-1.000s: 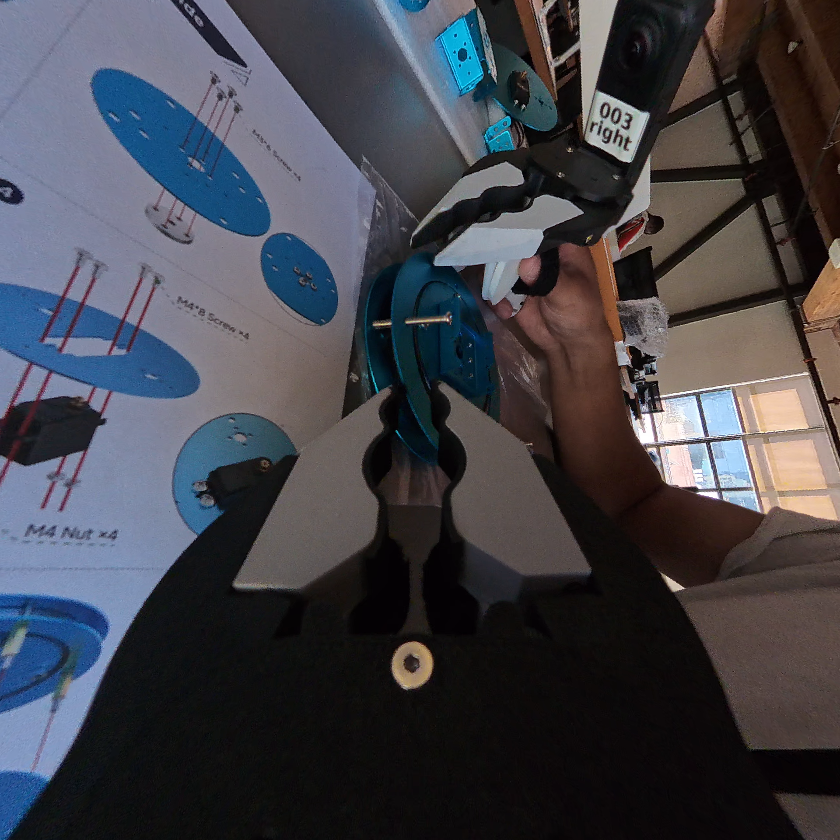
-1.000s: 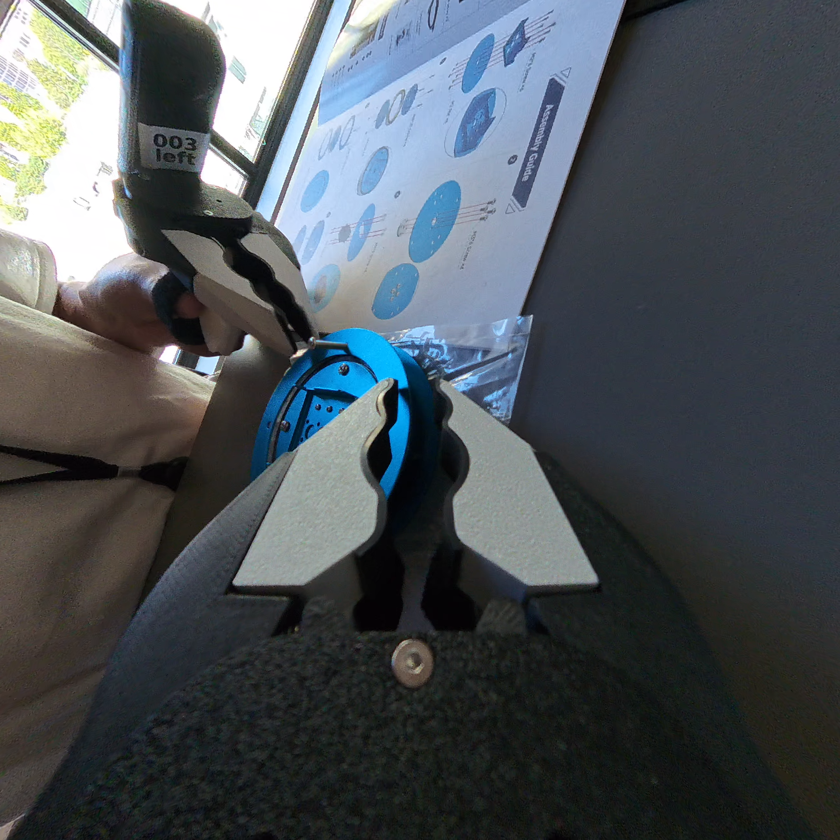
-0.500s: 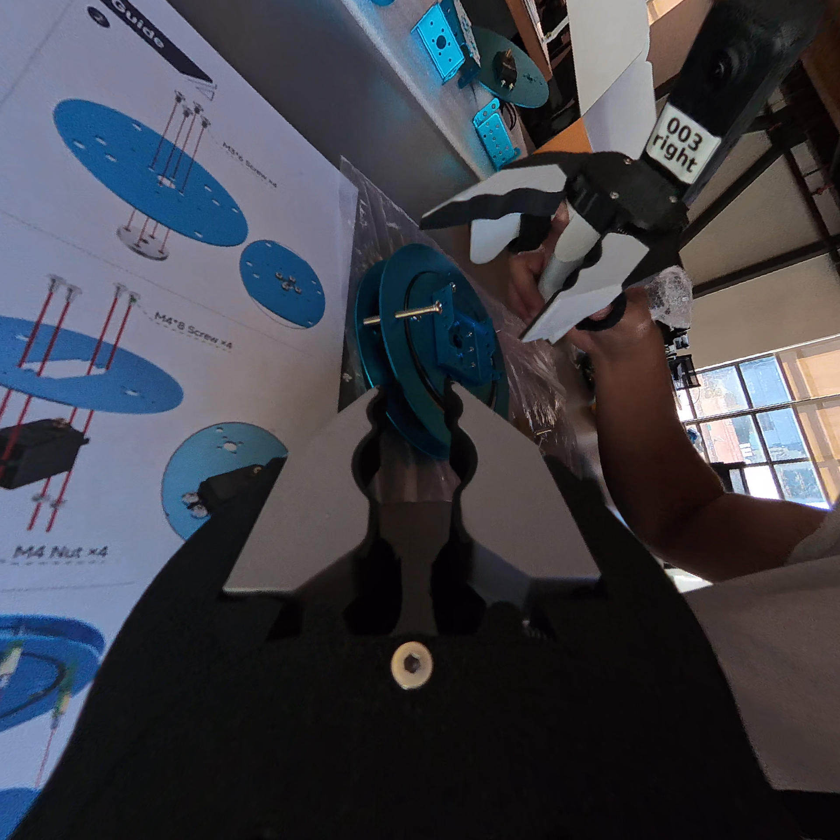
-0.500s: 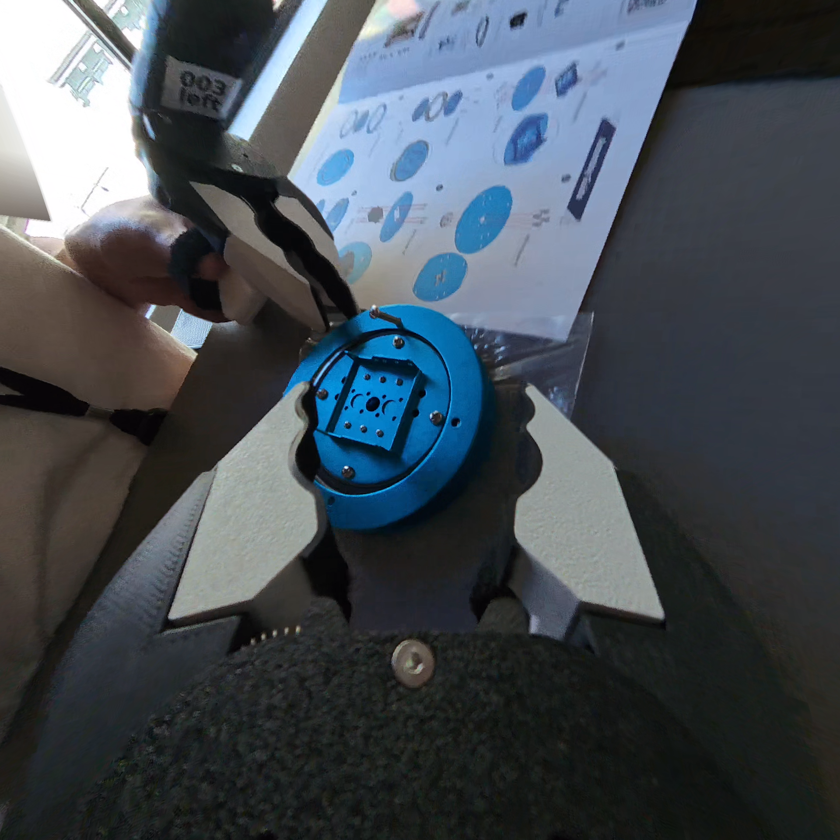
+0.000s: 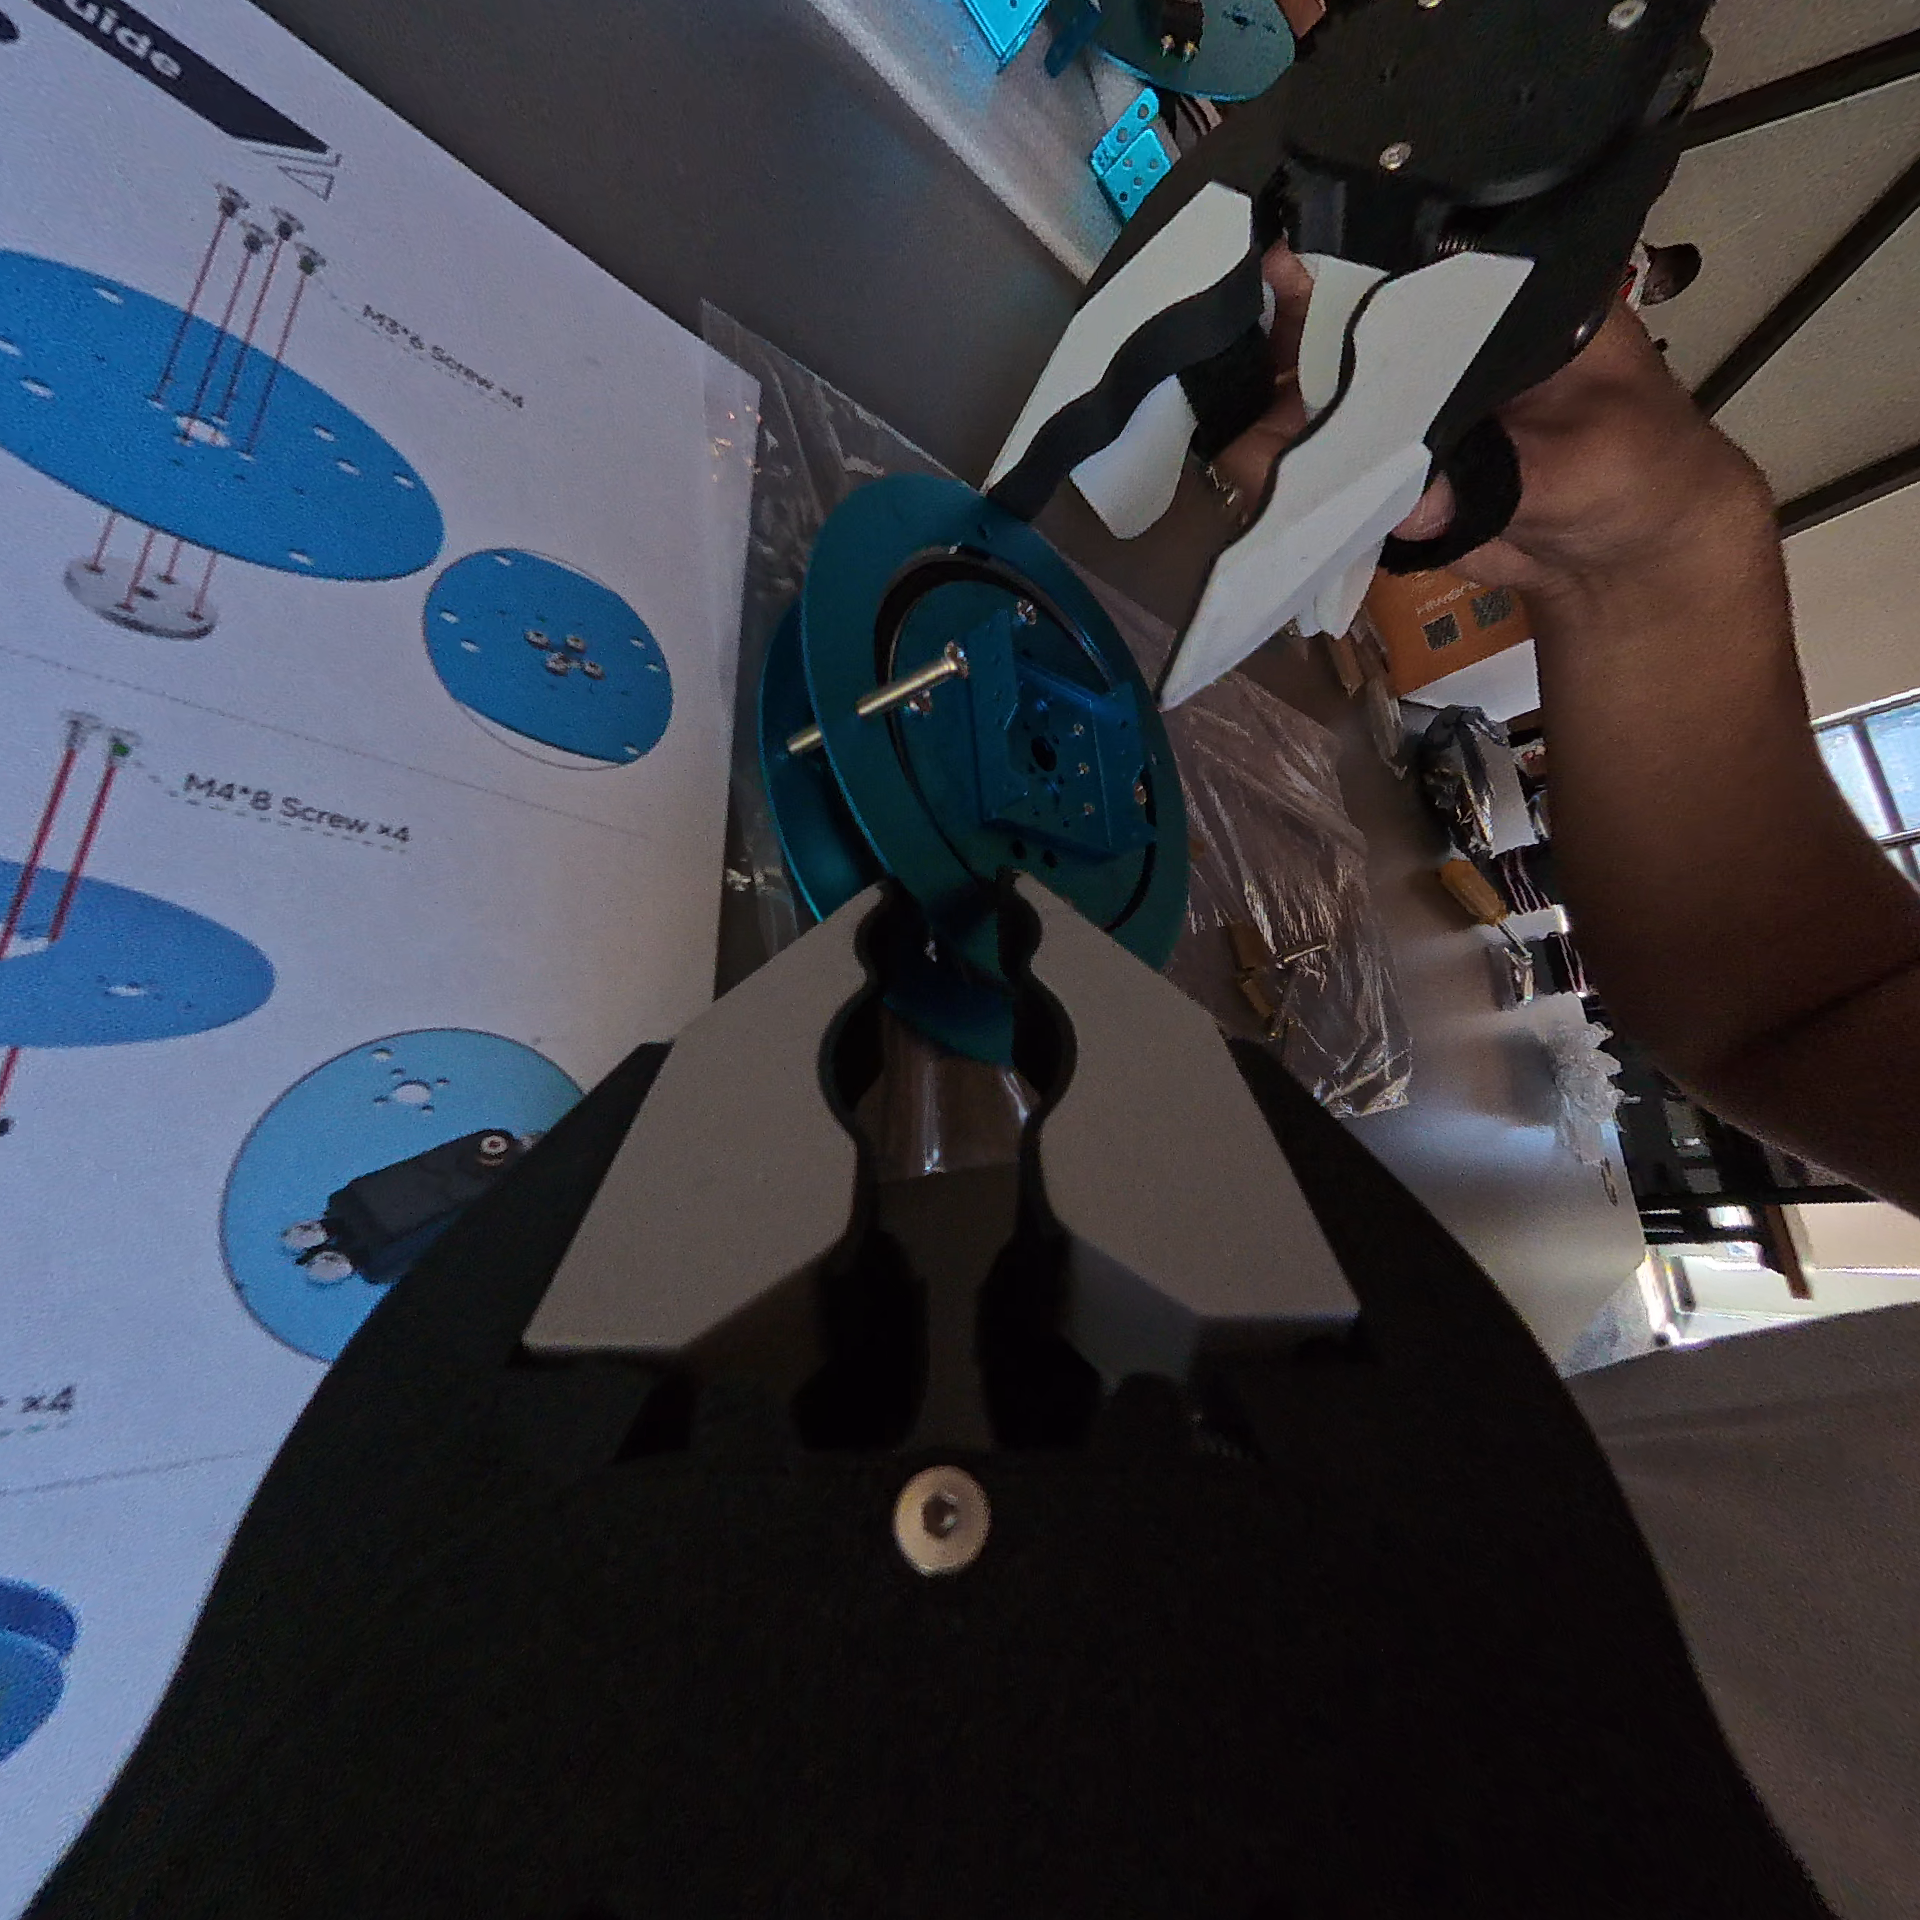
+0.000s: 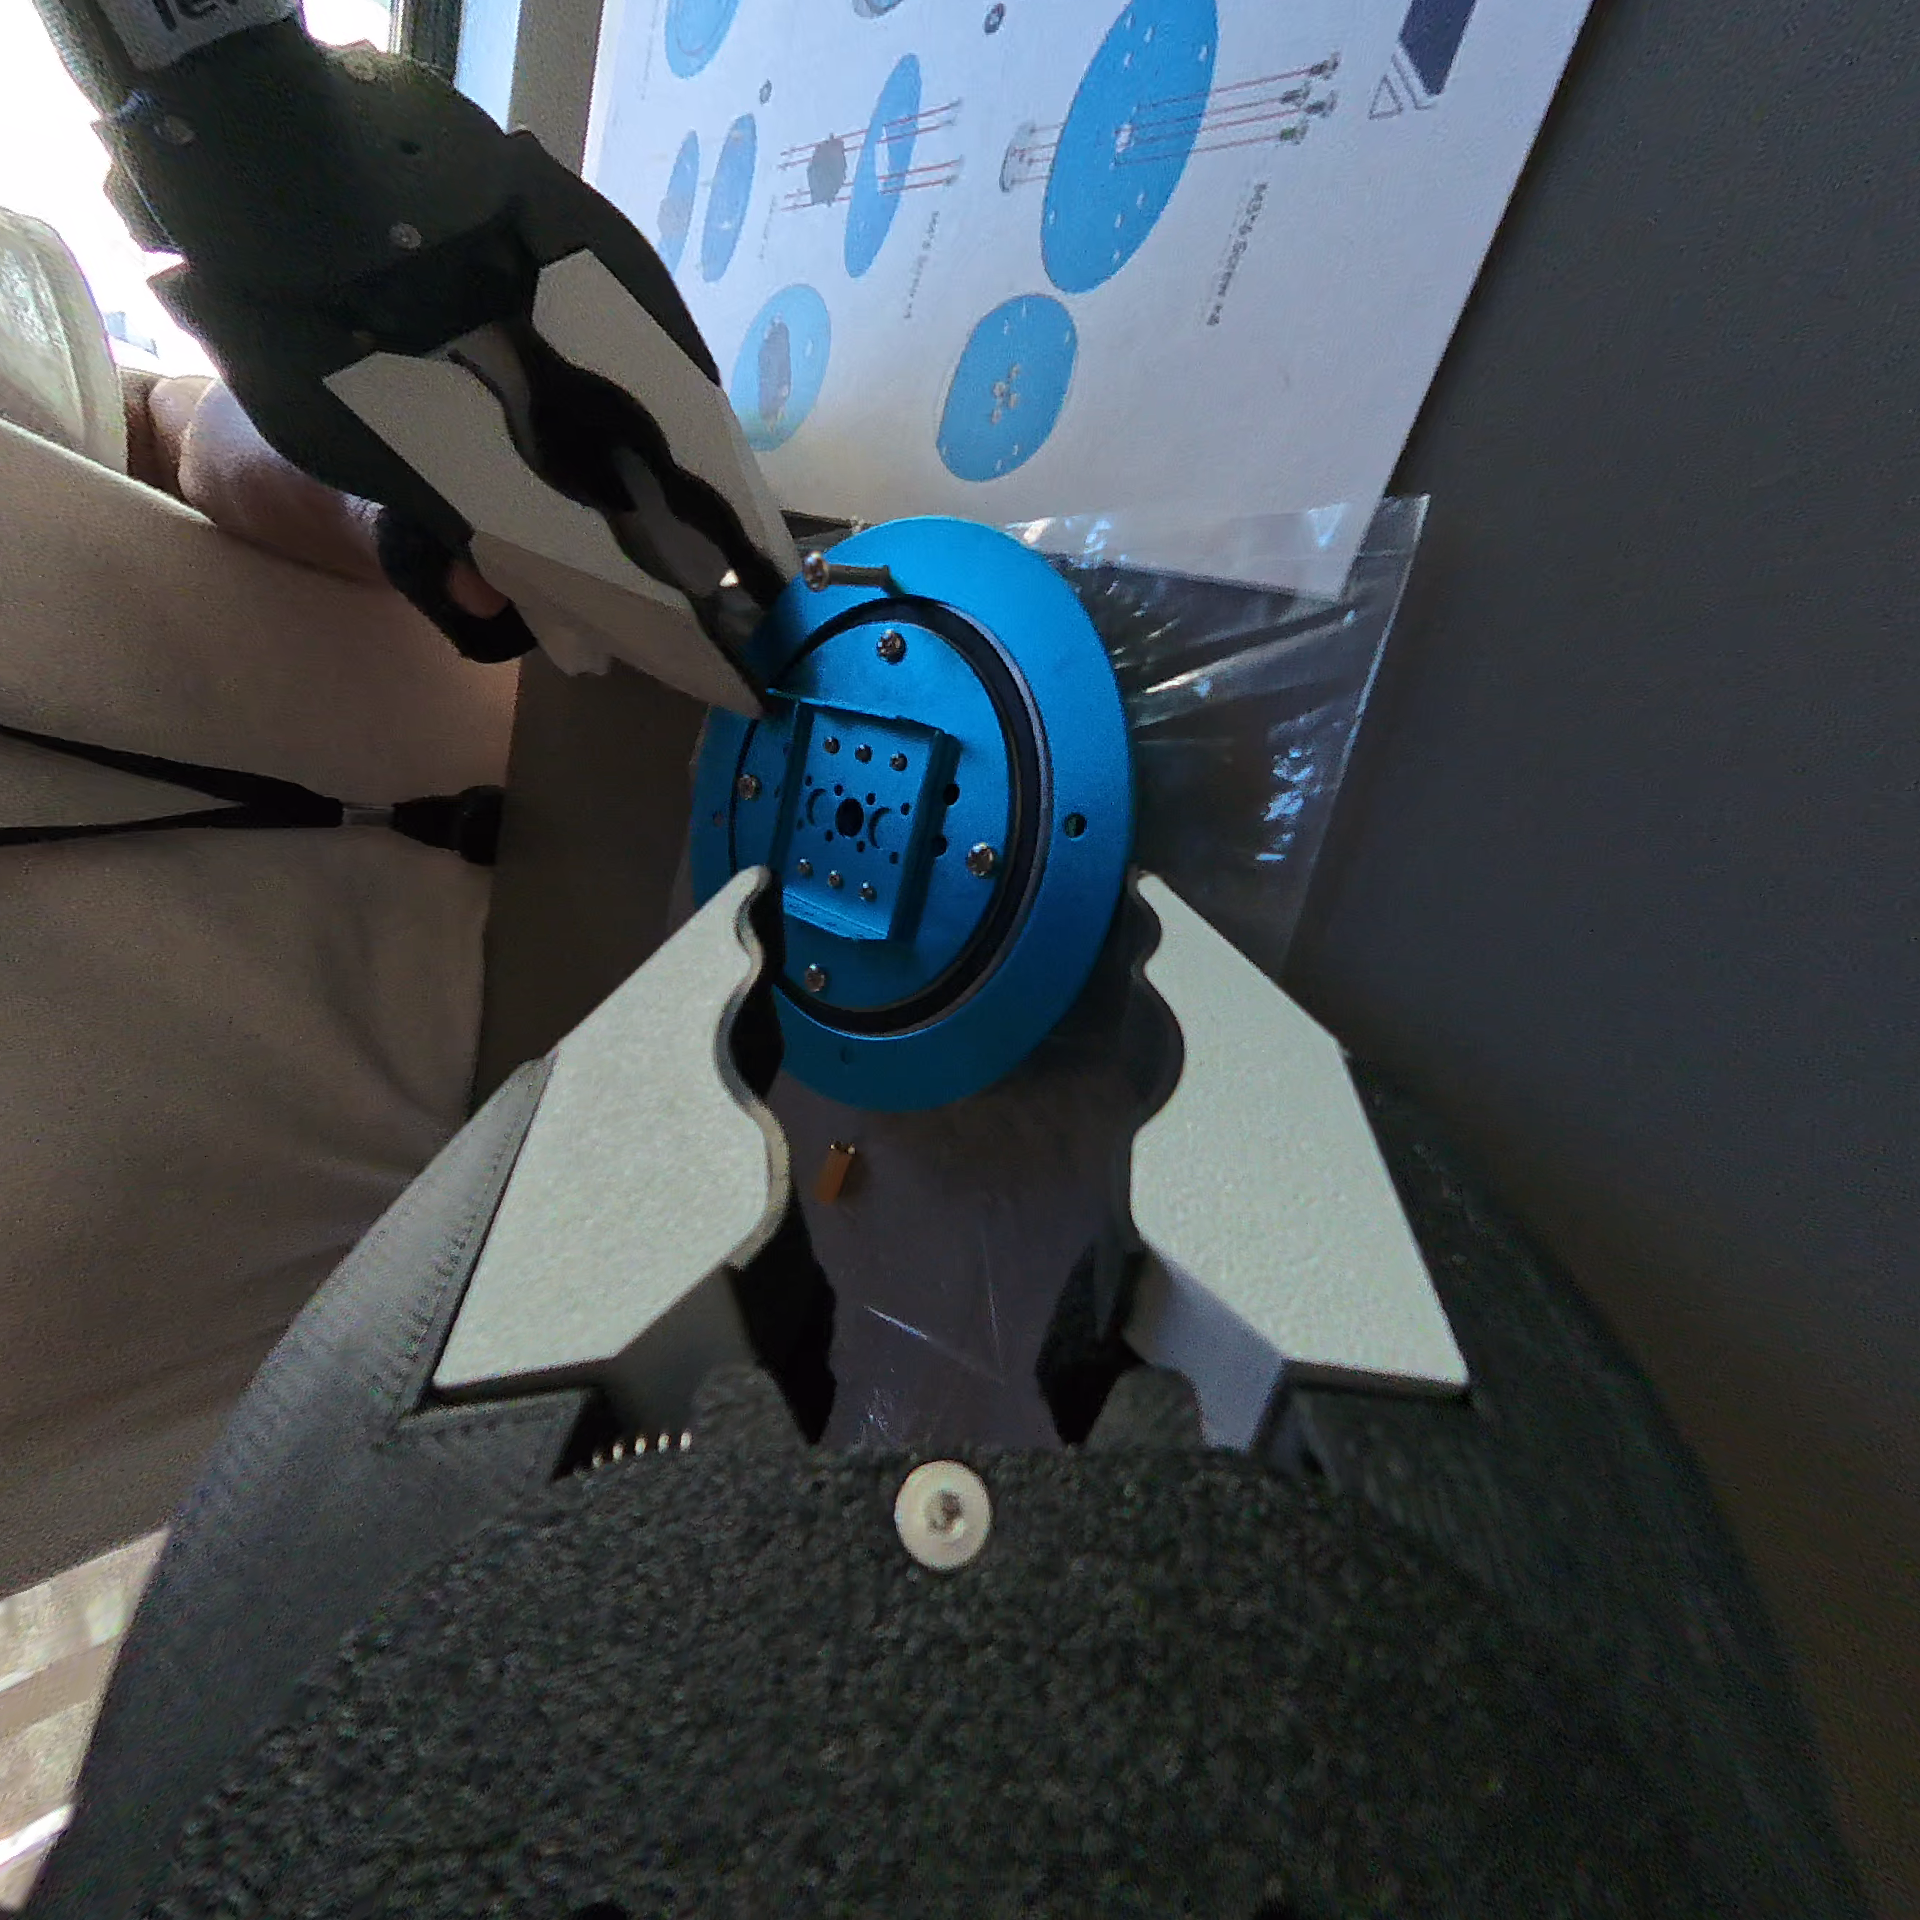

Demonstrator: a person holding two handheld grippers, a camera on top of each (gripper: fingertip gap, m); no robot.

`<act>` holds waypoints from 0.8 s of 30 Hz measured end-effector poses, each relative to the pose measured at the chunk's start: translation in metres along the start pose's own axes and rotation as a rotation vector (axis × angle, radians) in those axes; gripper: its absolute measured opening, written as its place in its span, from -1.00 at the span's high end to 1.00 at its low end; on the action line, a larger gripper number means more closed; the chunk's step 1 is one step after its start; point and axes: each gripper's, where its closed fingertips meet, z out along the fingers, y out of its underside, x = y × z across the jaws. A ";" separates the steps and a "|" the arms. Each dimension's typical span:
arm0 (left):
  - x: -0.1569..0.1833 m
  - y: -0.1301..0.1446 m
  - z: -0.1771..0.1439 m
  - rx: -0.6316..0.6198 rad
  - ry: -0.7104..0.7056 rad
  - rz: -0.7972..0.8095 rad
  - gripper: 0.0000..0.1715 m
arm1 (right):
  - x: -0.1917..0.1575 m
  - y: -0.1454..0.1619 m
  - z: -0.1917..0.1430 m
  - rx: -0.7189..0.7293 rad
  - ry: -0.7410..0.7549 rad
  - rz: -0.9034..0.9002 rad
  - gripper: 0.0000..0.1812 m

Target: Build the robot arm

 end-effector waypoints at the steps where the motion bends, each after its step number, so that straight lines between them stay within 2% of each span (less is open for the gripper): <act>1: 0.000 0.000 0.000 -0.004 0.012 -0.014 0.80 | 0.002 0.000 0.000 -0.002 -0.006 0.026 0.37; 6: 0.002 0.002 0.000 -0.026 0.061 -0.058 0.83 | 0.003 0.002 0.000 0.012 -0.053 0.094 0.52; 12: 0.007 0.001 0.008 -0.050 0.076 -0.028 0.83 | 0.006 -0.002 0.006 0.044 -0.023 0.060 0.74; 16: 0.009 0.001 0.009 -0.049 0.082 -0.009 0.89 | 0.001 0.003 0.006 0.032 -0.055 0.063 0.79; 20: 0.012 0.002 0.010 -0.060 0.083 0.015 0.89 | -0.004 0.015 -0.007 0.023 -0.031 0.042 0.71; 22: 0.016 0.003 0.007 -0.060 0.098 0.035 0.89 | -0.005 0.025 -0.015 0.030 0.041 -0.033 0.55; 24: 0.020 0.009 0.003 -0.095 0.123 0.042 0.79 | -0.005 0.029 -0.022 0.121 0.135 -0.085 0.29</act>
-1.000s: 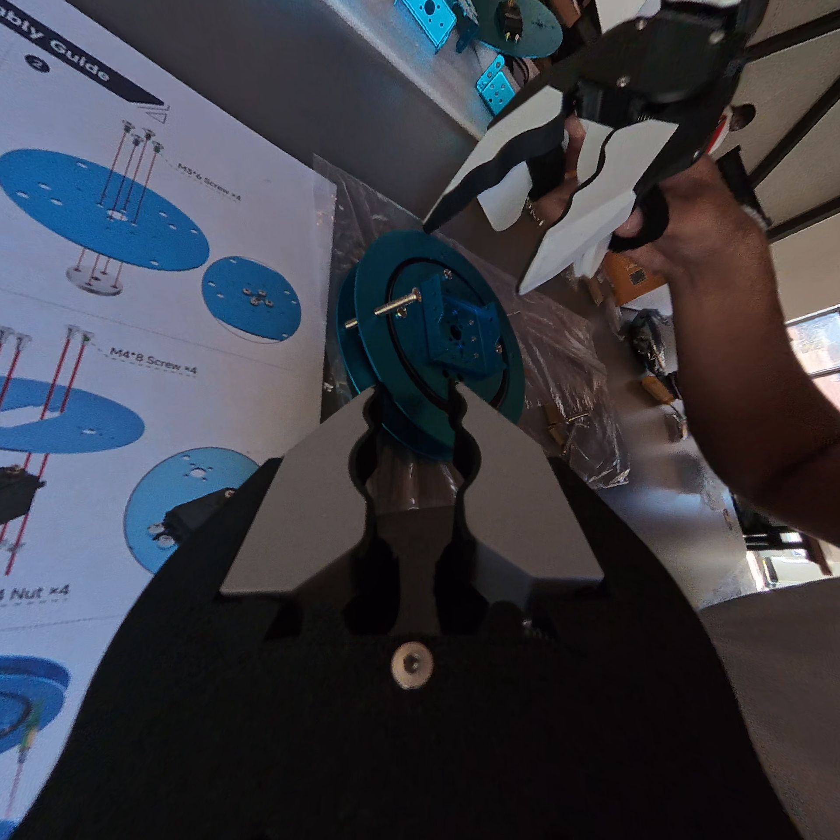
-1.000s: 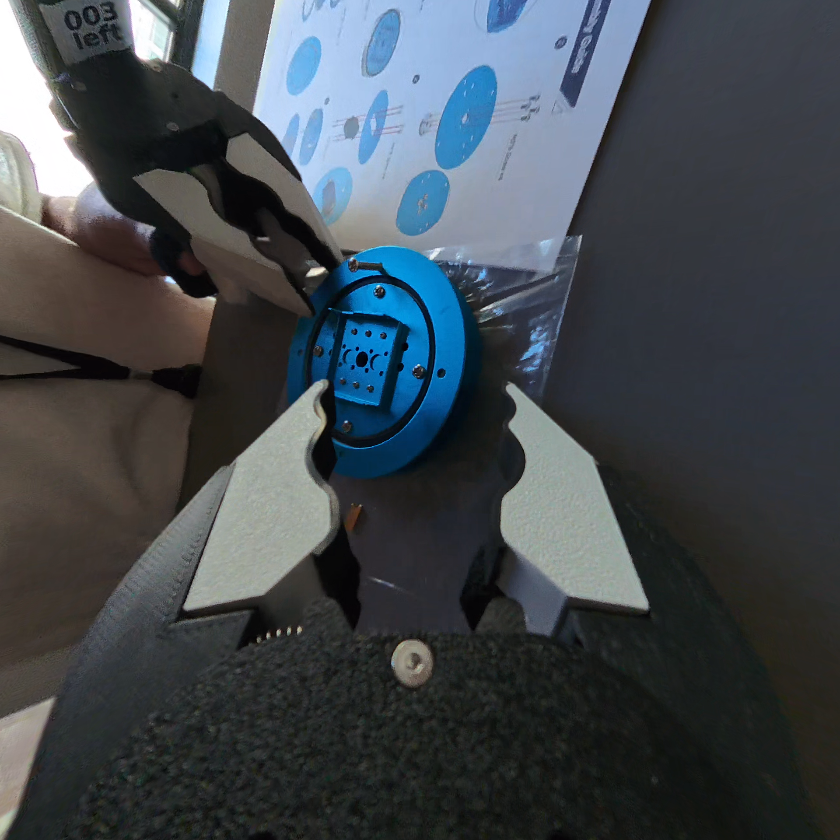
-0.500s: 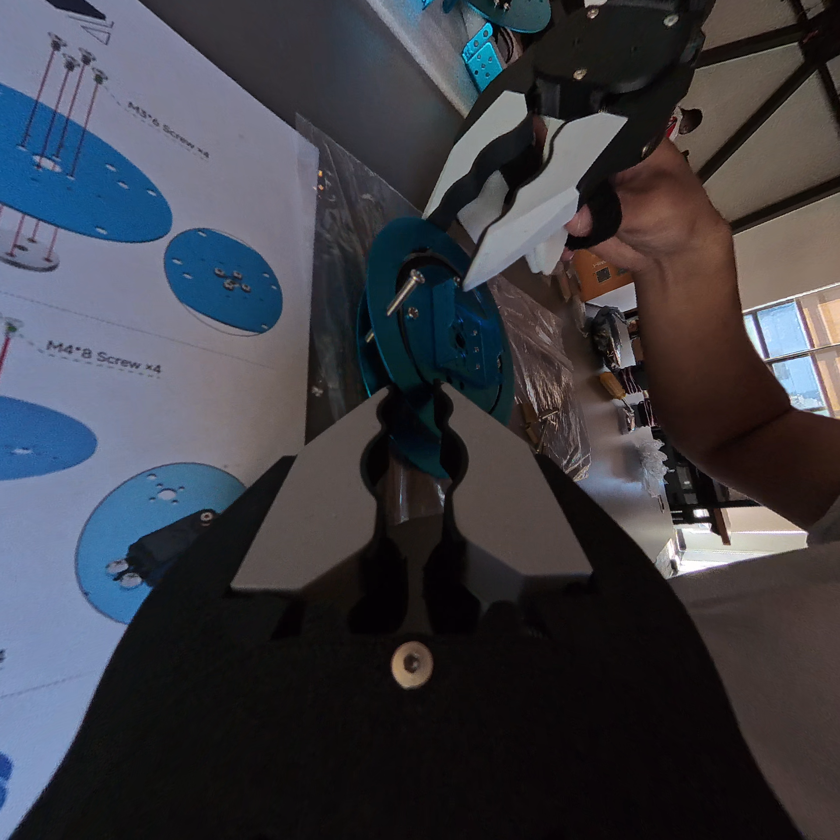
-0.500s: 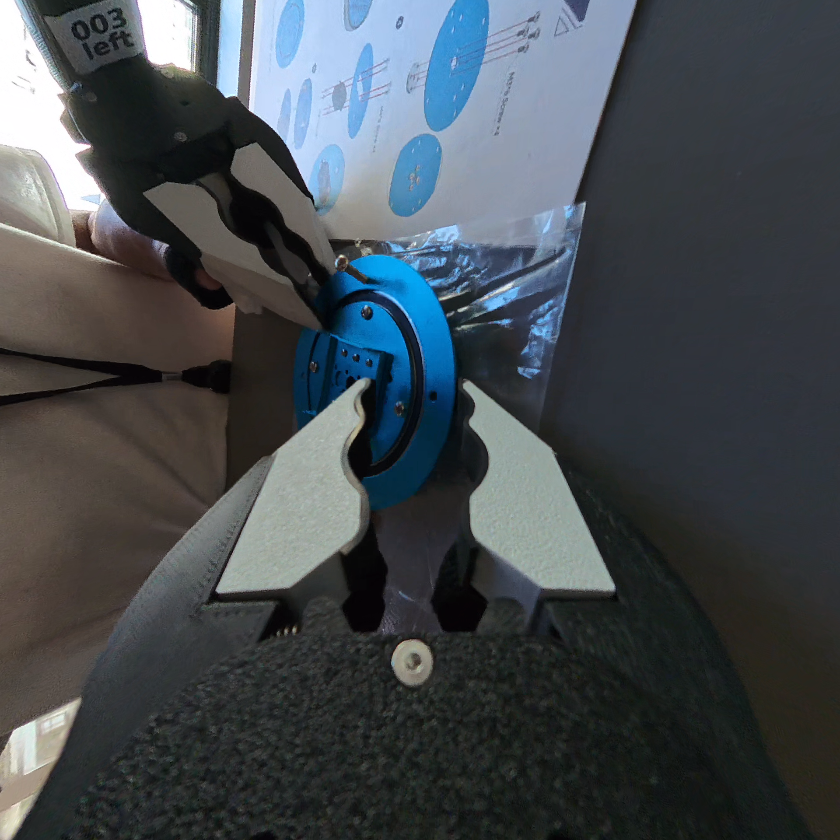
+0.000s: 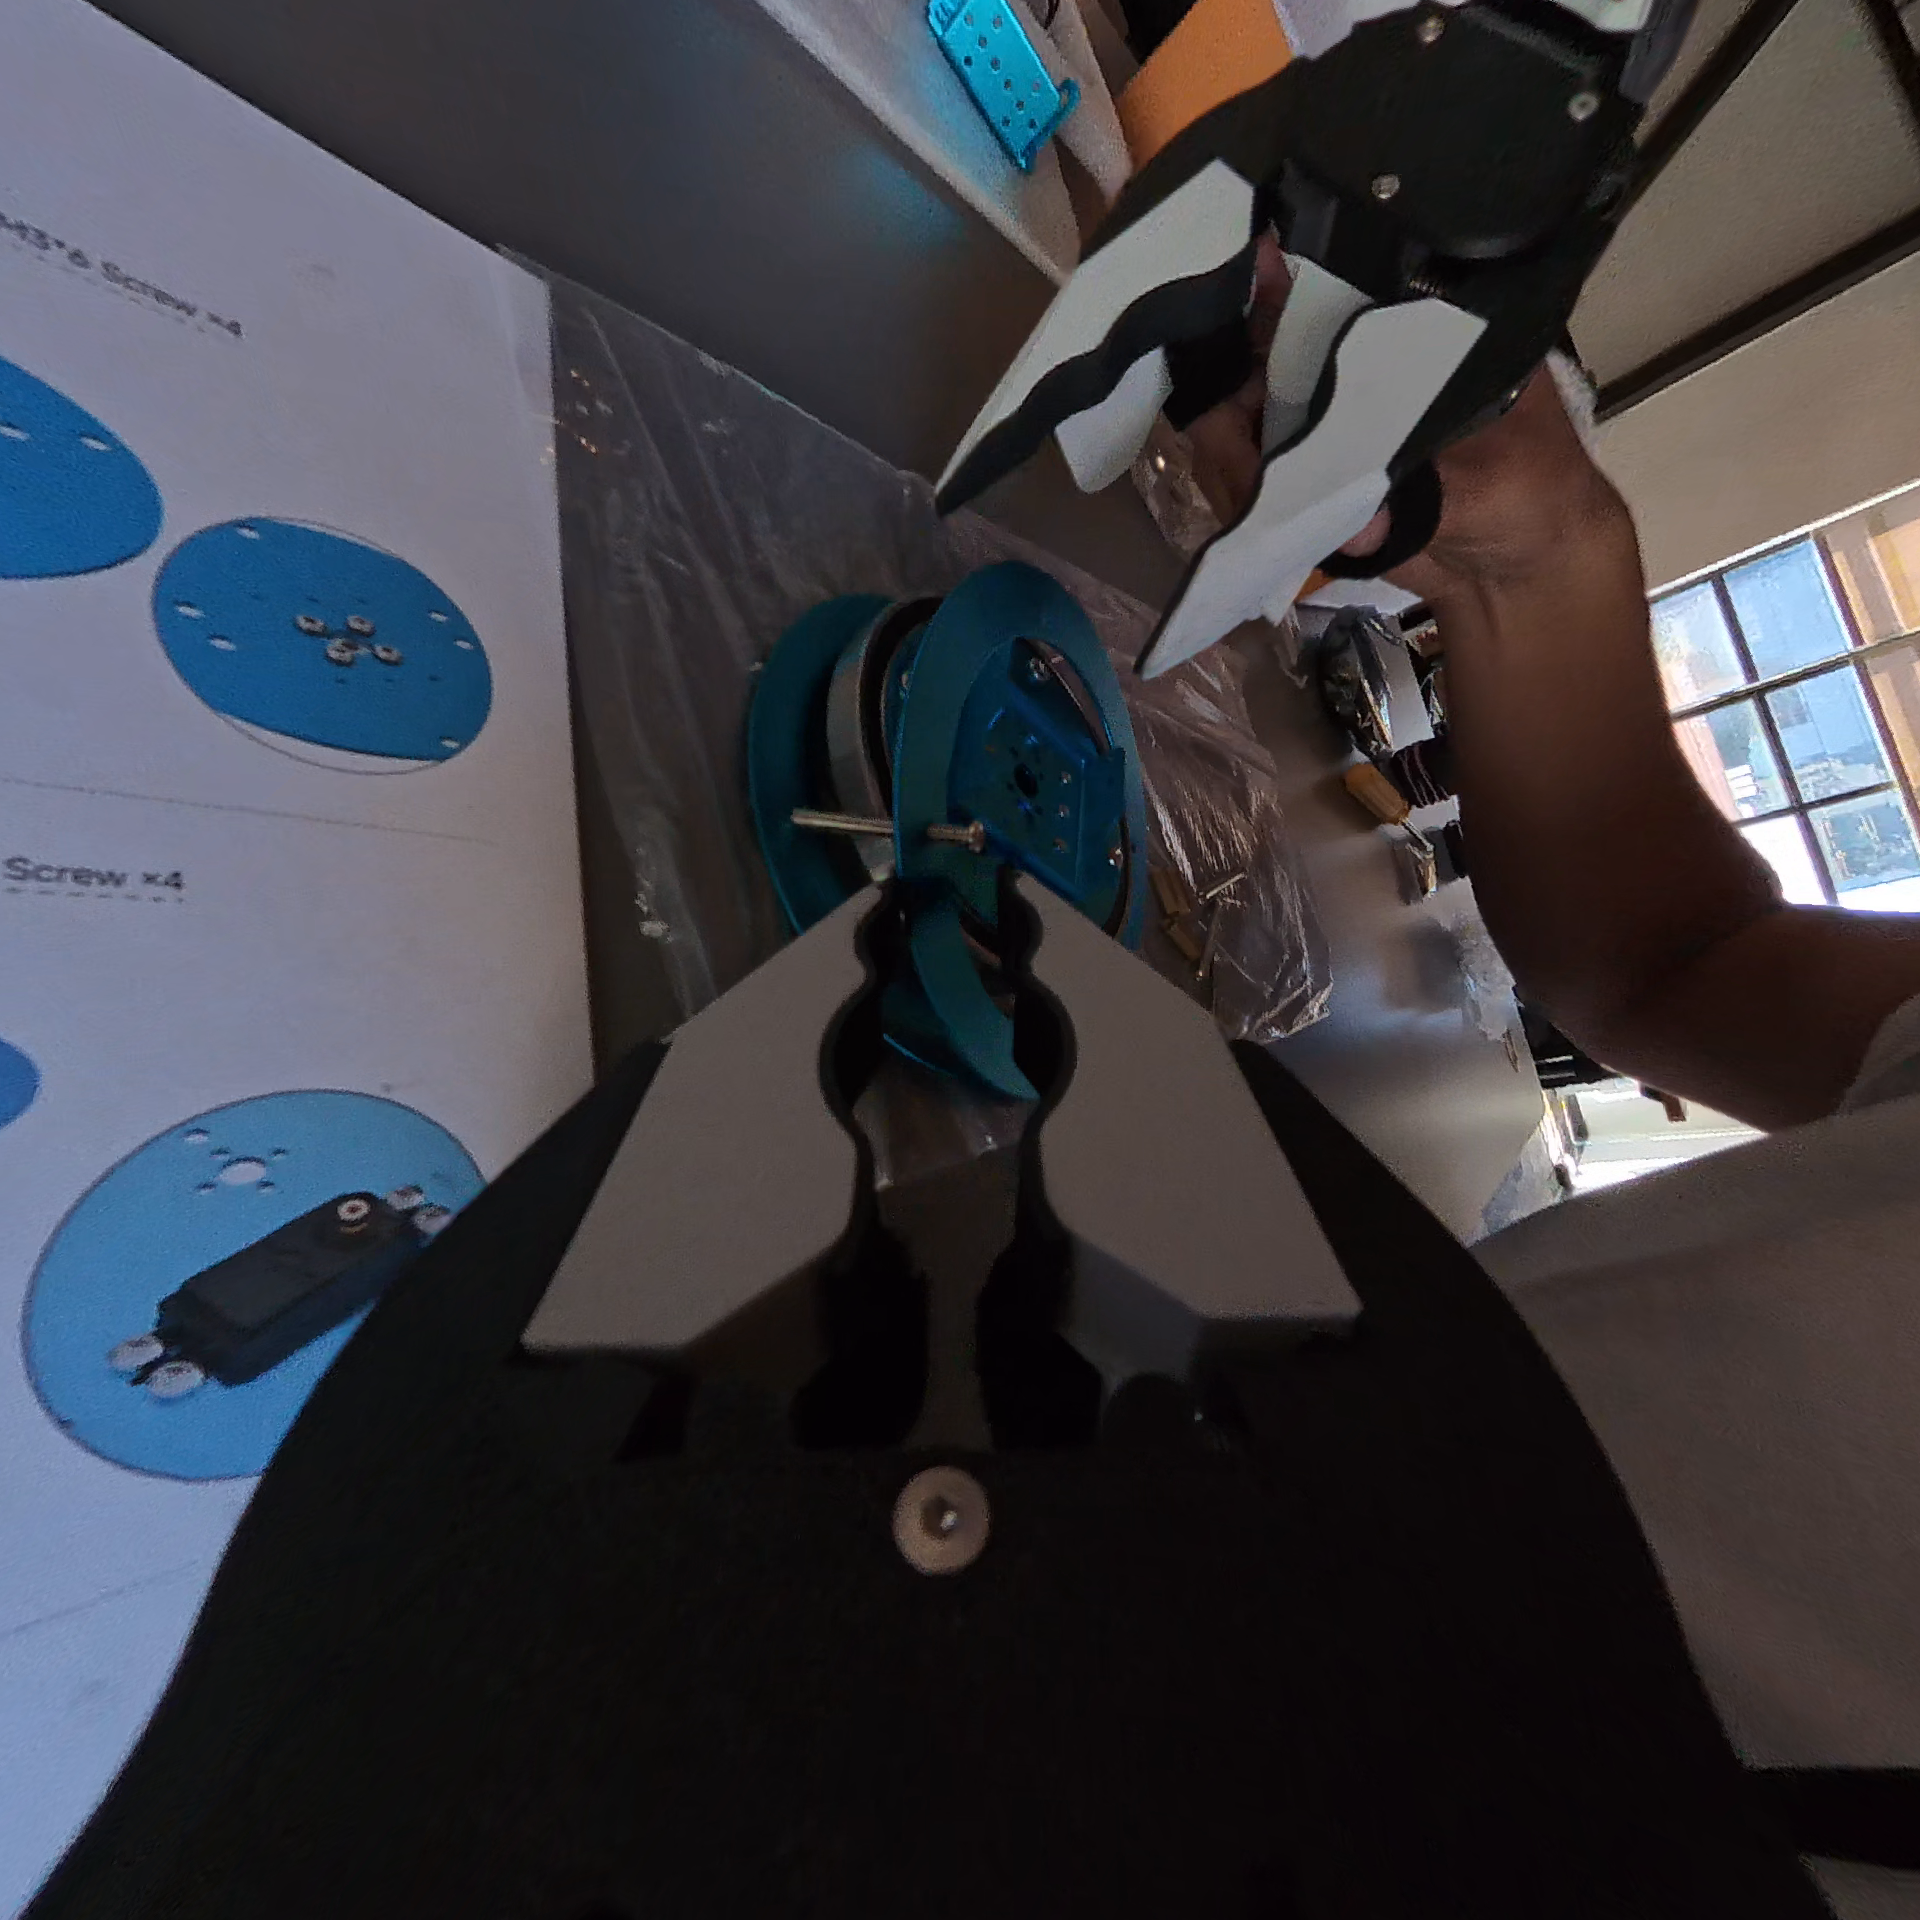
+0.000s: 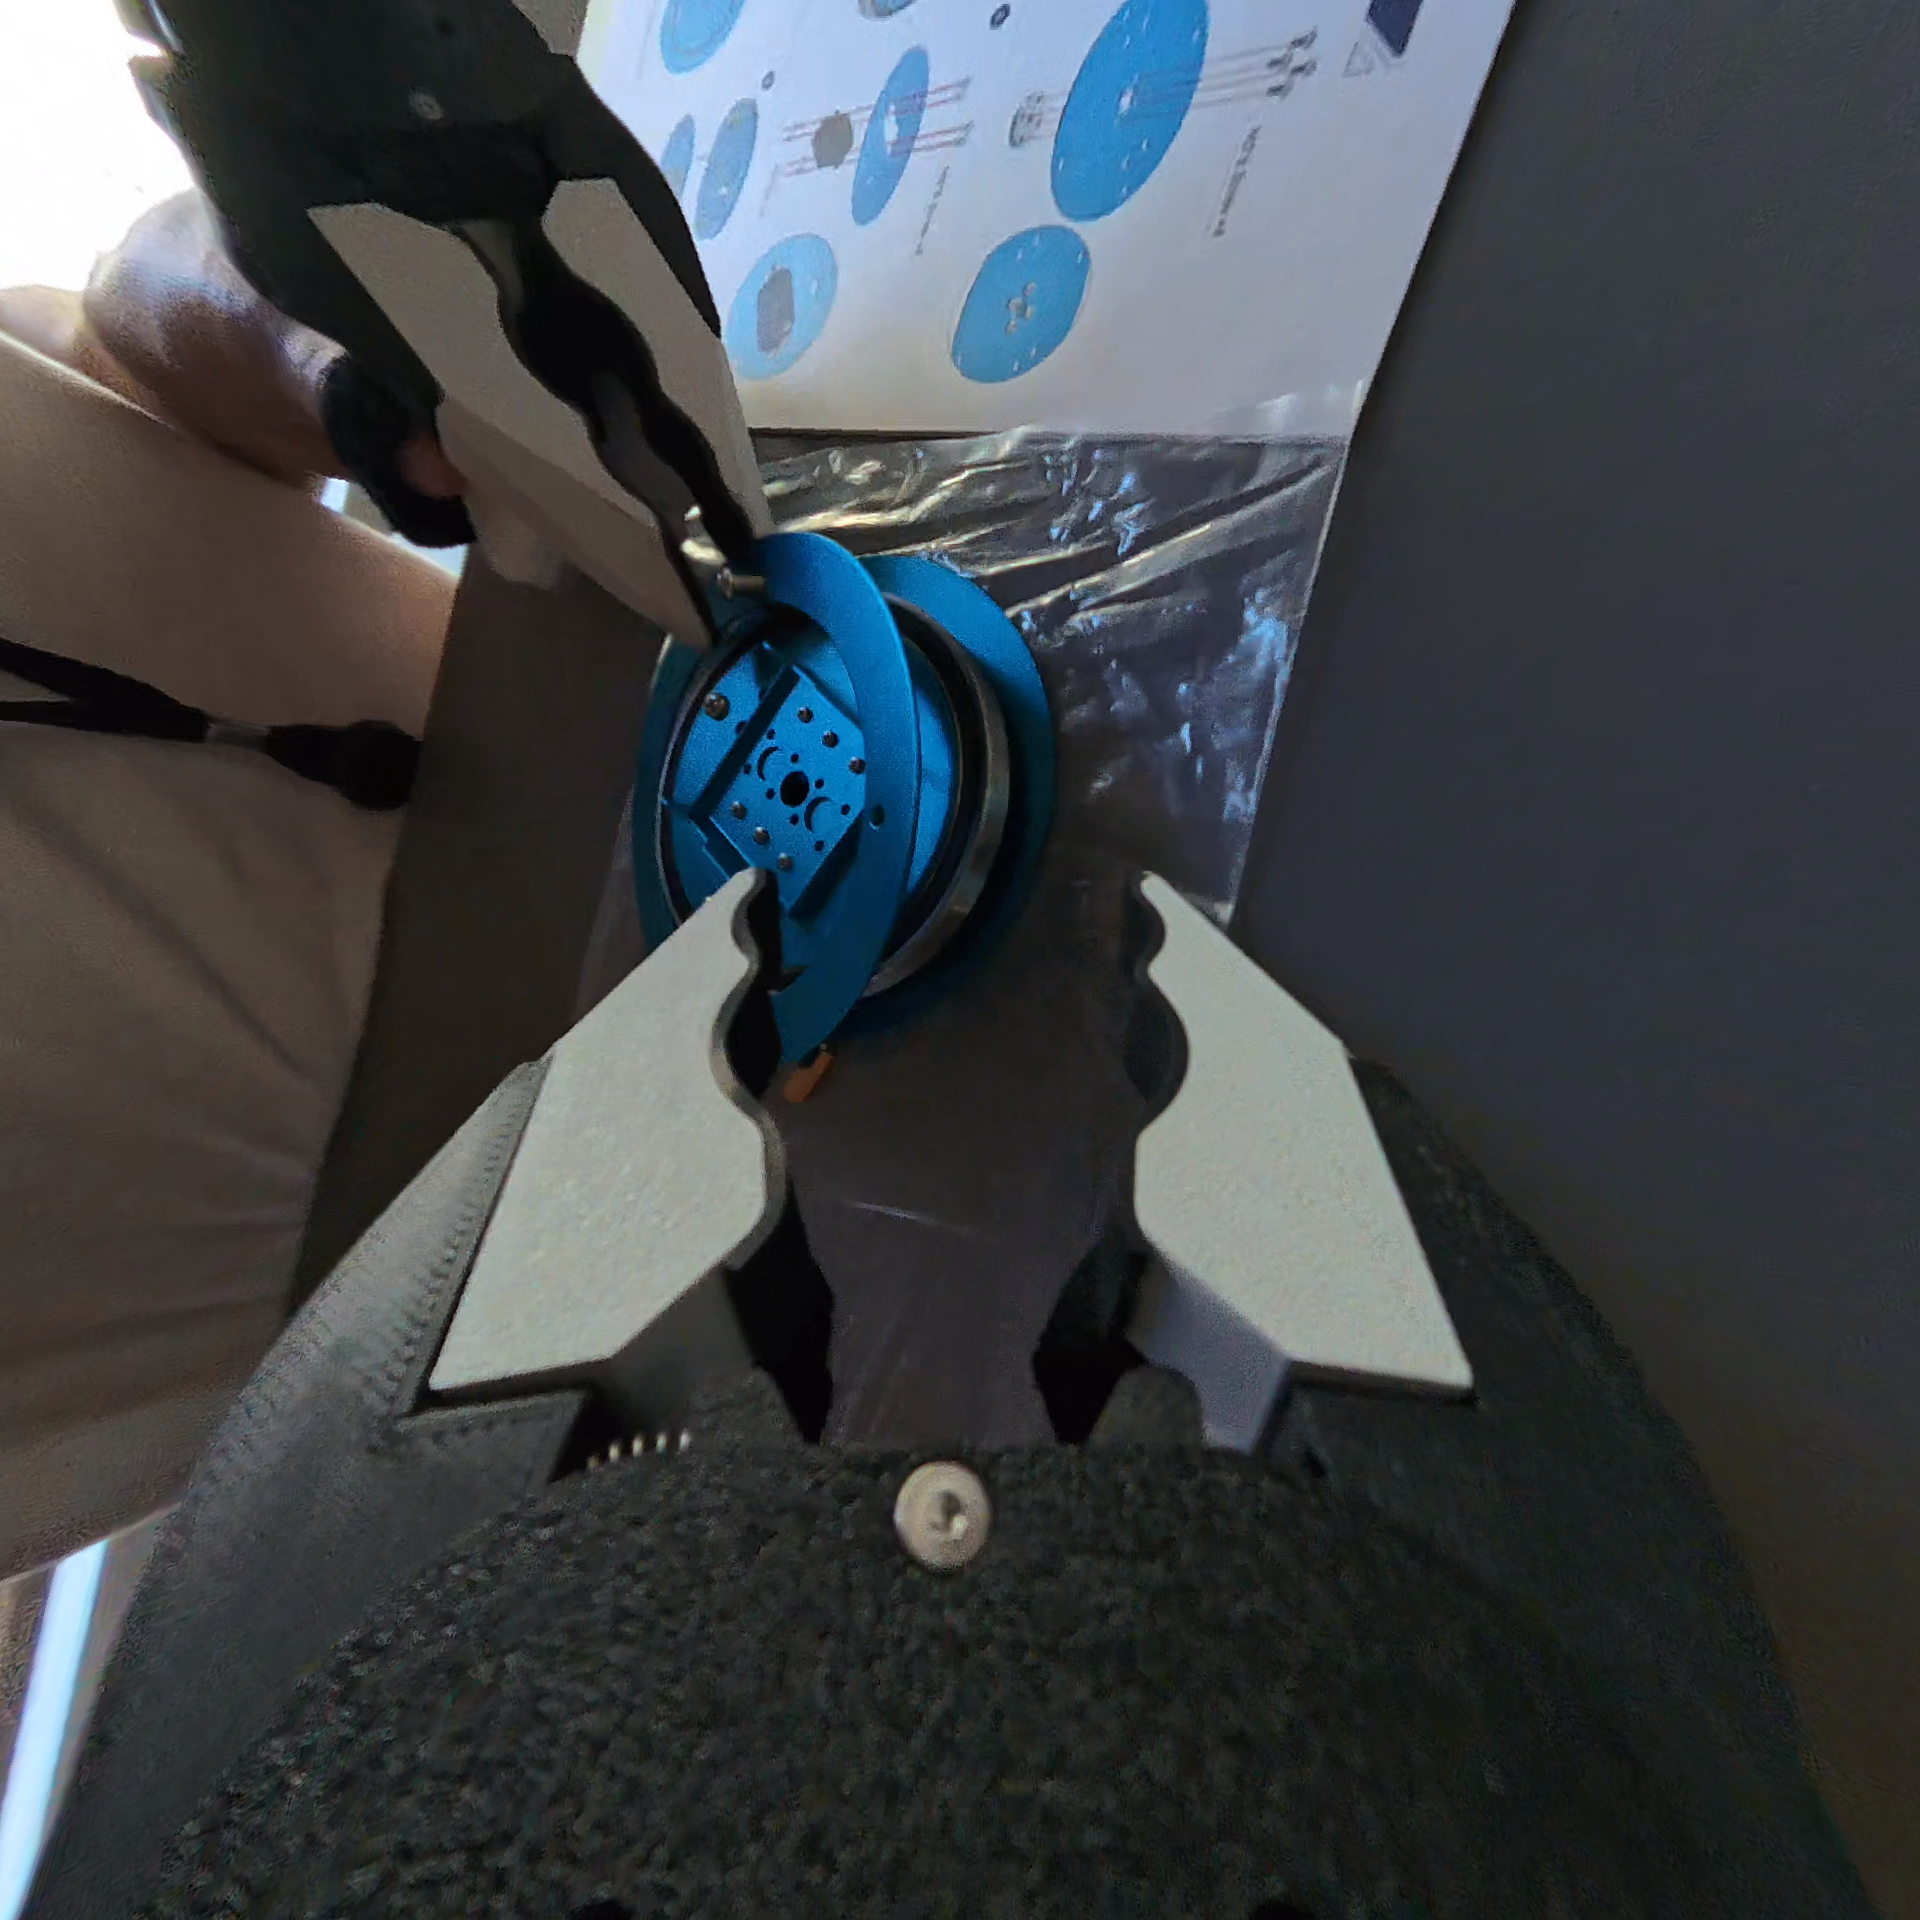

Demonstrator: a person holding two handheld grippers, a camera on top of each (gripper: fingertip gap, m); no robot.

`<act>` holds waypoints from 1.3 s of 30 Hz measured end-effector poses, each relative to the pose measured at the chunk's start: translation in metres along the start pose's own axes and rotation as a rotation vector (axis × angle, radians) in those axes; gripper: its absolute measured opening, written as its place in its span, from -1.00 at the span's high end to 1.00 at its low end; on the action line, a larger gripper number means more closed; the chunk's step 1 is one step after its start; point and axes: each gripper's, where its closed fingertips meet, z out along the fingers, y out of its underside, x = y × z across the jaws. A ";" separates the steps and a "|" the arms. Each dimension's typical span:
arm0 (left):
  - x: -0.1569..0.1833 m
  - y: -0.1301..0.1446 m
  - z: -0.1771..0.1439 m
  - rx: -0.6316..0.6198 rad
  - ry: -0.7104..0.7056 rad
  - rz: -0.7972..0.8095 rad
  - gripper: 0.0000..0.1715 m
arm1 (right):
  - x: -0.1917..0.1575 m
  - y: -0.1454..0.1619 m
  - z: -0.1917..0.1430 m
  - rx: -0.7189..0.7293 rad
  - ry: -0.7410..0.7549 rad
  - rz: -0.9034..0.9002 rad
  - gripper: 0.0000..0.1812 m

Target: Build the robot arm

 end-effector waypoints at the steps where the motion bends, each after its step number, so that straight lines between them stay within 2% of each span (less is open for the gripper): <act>1: 0.000 0.002 -0.002 -0.006 0.001 -0.010 0.73 | 0.000 0.004 -0.003 0.036 0.048 -0.009 0.21; 3: 0.000 0.003 -0.004 0.000 0.005 -0.026 0.69 | -0.008 0.011 -0.003 0.110 0.102 -0.004 0.05; 5: -0.002 0.006 -0.002 -0.017 -0.004 -0.028 0.69 | -0.019 0.018 0.002 0.165 0.163 -0.016 0.03; 8: -0.004 0.006 0.001 -0.029 -0.023 0.004 0.79 | -0.016 0.026 0.007 0.218 0.306 -0.012 0.25; 11: -0.001 0.006 0.005 -0.060 -0.047 0.058 0.77 | -0.030 0.023 0.016 0.263 0.171 0.044 0.36; 18: -0.001 0.004 0.016 -0.088 -0.057 0.083 0.69 | -0.032 0.015 0.012 0.335 0.007 0.235 0.30; 20: -0.002 0.001 0.018 -0.071 -0.078 0.106 0.68 | -0.030 0.014 0.011 0.358 -0.005 0.290 0.35; 23: -0.002 -0.004 0.018 -0.047 -0.102 0.142 0.68 | -0.028 0.014 0.009 0.374 0.054 0.264 0.42; 28: 0.002 -0.008 0.015 -0.034 -0.097 0.211 0.71 | -0.024 0.013 0.003 0.416 0.158 0.248 0.68; 30: 0.004 -0.009 0.014 -0.026 -0.090 0.241 0.74 | -0.023 0.011 -0.001 0.461 0.129 0.304 0.80; 34: 0.009 -0.011 0.014 -0.009 -0.060 0.292 0.75 | -0.030 0.004 -0.009 0.535 -0.042 0.366 0.83; 39: 0.013 -0.013 0.012 0.015 -0.022 0.363 0.76 | -0.037 0.003 -0.014 0.541 -0.024 0.257 0.86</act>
